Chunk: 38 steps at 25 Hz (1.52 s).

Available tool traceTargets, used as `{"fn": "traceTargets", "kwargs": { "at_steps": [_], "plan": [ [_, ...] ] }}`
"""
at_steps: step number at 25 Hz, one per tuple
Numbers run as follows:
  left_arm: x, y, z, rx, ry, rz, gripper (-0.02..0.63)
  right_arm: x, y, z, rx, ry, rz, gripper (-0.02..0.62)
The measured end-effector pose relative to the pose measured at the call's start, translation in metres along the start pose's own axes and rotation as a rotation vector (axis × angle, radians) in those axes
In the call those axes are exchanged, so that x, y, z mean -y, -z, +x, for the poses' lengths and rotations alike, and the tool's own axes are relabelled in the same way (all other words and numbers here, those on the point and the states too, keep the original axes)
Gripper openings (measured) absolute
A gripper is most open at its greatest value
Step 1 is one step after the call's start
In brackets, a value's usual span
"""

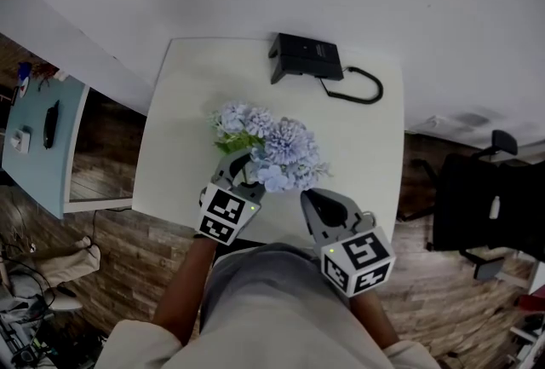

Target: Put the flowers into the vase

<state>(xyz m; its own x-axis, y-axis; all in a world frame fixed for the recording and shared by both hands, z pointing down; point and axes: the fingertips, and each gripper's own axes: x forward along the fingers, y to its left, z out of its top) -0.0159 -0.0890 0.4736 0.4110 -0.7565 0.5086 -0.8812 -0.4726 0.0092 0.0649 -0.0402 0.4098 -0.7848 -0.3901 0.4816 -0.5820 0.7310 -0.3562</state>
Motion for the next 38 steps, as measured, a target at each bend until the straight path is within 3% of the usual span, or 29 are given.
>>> {"fn": "traceTargets", "kwargs": {
  "at_steps": [19,27,38],
  "plan": [
    [-0.005,-0.001,-0.005,-0.034,-0.013,0.019,0.221,-0.001,0.000,-0.002,0.001,-0.018,-0.004,0.023],
    [-0.005,-0.003,-0.010,-0.083,-0.001,0.117,0.230,-0.001,0.000,-0.001,0.006,-0.018,0.000,0.023],
    [-0.005,-0.012,-0.014,-0.080,0.012,0.096,0.261,0.001,0.001,-0.001,0.006,-0.016,0.005,0.023]
  ]
}}
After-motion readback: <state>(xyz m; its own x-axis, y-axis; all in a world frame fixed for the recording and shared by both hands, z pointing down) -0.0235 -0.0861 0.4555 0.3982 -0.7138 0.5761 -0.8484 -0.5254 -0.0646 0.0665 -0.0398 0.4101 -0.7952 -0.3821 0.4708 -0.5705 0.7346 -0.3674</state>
